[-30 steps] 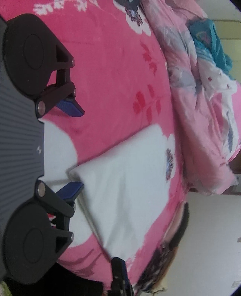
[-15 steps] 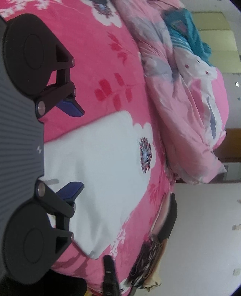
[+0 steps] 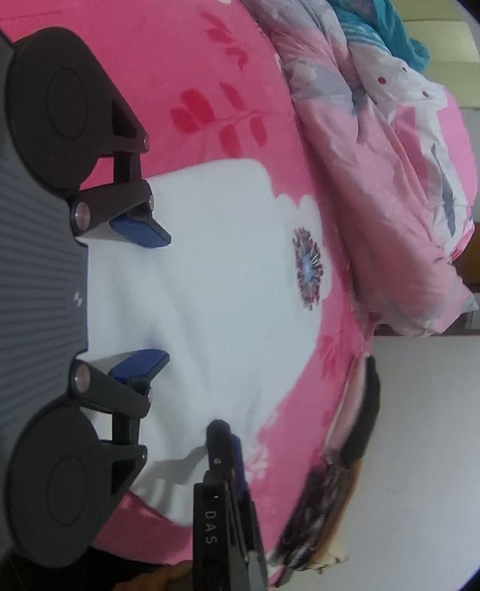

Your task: Fold clothes

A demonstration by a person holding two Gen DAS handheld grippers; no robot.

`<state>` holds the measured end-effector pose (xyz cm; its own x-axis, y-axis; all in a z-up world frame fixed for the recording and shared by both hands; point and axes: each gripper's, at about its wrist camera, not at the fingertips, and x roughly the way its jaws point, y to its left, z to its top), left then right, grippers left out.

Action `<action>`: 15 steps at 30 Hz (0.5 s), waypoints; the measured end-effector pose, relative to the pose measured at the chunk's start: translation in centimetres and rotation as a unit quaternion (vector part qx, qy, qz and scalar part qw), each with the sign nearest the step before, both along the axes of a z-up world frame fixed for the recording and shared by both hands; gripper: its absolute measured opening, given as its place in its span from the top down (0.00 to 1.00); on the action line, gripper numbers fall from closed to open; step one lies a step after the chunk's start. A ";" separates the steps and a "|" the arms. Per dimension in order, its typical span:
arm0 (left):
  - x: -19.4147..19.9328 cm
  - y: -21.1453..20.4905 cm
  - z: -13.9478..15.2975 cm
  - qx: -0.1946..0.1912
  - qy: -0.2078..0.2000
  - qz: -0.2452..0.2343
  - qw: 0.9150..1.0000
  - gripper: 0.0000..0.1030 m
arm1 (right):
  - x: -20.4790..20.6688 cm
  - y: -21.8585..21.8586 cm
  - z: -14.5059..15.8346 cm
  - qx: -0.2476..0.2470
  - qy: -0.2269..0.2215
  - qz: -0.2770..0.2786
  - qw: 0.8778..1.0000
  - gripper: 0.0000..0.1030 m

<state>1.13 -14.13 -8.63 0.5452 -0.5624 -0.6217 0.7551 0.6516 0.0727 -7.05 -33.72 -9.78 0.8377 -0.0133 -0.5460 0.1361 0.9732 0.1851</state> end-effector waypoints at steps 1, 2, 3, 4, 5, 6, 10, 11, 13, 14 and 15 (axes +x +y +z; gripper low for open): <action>-0.2 0.0 -0.1 0.002 -0.005 -0.004 1.000 0.36 | -0.1 0.2 -0.1 -0.007 -0.003 0.002 1.000 0.80; -0.3 -0.1 -0.2 0.005 -0.008 -0.008 1.000 0.35 | -0.2 0.3 -0.1 -0.011 -0.003 0.004 1.000 0.80; -0.3 0.0 -0.2 0.004 -0.007 -0.009 1.000 0.35 | -0.1 0.4 -0.1 -0.014 -0.002 0.005 1.000 0.80; -0.3 0.0 -0.2 0.002 -0.005 -0.008 1.000 0.34 | -0.1 0.4 -0.2 -0.015 -0.003 0.005 1.000 0.80; -0.2 0.1 -0.2 0.000 -0.003 -0.008 1.000 0.34 | -0.2 0.3 -0.2 -0.013 -0.004 0.004 1.000 0.80; -0.2 0.1 -0.2 -0.001 -0.001 -0.008 1.000 0.34 | -0.2 0.4 -0.1 -0.011 -0.004 0.003 1.000 0.80; -0.2 0.1 0.0 -0.002 0.001 -0.008 1.000 0.32 | -0.2 0.2 -0.2 -0.007 -0.004 0.001 1.000 0.80; -0.2 0.2 0.0 -0.003 0.001 -0.009 1.000 0.32 | -0.2 0.2 -0.3 -0.006 -0.004 0.001 1.000 0.80; -0.2 0.2 0.1 -0.003 0.002 -0.009 1.000 0.32 | -0.2 0.1 -0.3 -0.006 -0.004 0.001 1.000 0.80; -0.2 0.2 0.1 -0.004 0.003 -0.009 1.000 0.32 | -0.2 0.0 -0.4 -0.006 -0.003 0.002 1.000 0.80; -0.2 0.2 0.1 -0.004 0.003 -0.009 1.000 0.32 | -0.2 0.0 -0.4 -0.005 -0.003 0.003 1.000 0.80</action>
